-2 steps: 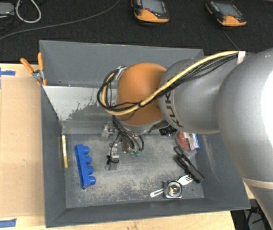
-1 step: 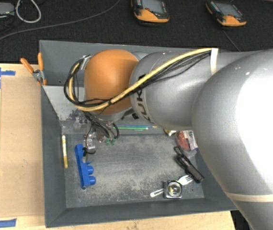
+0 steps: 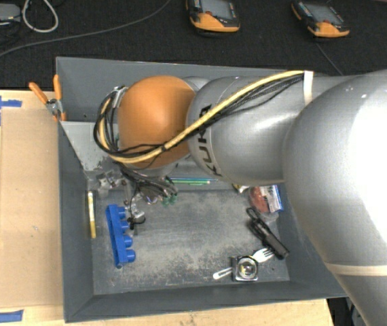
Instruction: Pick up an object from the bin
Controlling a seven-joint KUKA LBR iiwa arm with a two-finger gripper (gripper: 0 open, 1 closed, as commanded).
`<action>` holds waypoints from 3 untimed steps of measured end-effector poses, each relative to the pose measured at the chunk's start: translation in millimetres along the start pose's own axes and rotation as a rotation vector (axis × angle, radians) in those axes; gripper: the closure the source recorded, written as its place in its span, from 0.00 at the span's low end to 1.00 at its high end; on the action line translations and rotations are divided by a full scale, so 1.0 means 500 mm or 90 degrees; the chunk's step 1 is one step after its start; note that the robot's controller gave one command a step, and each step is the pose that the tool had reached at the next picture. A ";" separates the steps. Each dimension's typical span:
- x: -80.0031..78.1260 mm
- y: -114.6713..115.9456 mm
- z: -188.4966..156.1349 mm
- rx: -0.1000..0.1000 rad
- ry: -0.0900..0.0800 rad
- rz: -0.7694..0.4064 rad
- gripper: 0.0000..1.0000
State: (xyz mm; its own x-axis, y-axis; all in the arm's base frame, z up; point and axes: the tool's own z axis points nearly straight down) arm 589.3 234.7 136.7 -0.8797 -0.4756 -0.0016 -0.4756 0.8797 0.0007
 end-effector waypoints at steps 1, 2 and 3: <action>0.028 0.001 0.094 0.003 -0.004 -0.326 0.00; 0.026 0.031 0.134 0.000 -0.004 -0.374 1.00; 0.026 0.031 0.134 0.000 -0.004 -0.373 1.00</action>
Offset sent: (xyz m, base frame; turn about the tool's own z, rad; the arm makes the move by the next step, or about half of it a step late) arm -0.0188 0.0070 -0.0667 -0.5924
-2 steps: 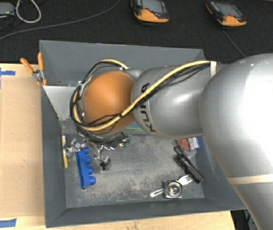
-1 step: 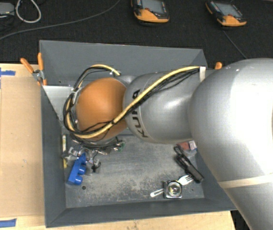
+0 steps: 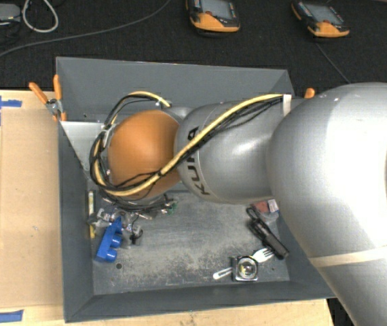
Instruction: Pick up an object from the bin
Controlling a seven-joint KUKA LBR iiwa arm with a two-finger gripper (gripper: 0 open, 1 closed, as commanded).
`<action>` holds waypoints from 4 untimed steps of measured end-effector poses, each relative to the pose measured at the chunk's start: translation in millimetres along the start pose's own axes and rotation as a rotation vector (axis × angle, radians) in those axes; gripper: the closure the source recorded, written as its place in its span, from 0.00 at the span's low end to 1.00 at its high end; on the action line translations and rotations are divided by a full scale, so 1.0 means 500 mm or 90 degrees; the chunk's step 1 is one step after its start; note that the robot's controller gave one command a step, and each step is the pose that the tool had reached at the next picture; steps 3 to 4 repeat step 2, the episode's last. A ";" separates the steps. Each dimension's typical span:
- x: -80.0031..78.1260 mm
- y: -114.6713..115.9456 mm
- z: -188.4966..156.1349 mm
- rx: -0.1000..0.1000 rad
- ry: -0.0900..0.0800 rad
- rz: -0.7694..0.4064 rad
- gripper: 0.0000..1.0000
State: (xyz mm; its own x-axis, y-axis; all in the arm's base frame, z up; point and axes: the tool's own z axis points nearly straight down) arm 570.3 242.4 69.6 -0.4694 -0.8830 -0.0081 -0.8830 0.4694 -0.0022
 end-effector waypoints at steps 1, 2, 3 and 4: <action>0.002 0.002 -0.020 -0.002 0.002 0.001 1.00; 0.001 0.005 -0.122 -0.004 0.003 0.002 1.00; 0.001 0.005 -0.122 -0.004 0.003 0.002 1.00; 0.001 0.005 -0.122 -0.004 0.003 0.002 1.00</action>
Offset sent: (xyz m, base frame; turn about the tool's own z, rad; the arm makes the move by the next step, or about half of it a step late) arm -0.0013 -0.0002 0.1074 0.0010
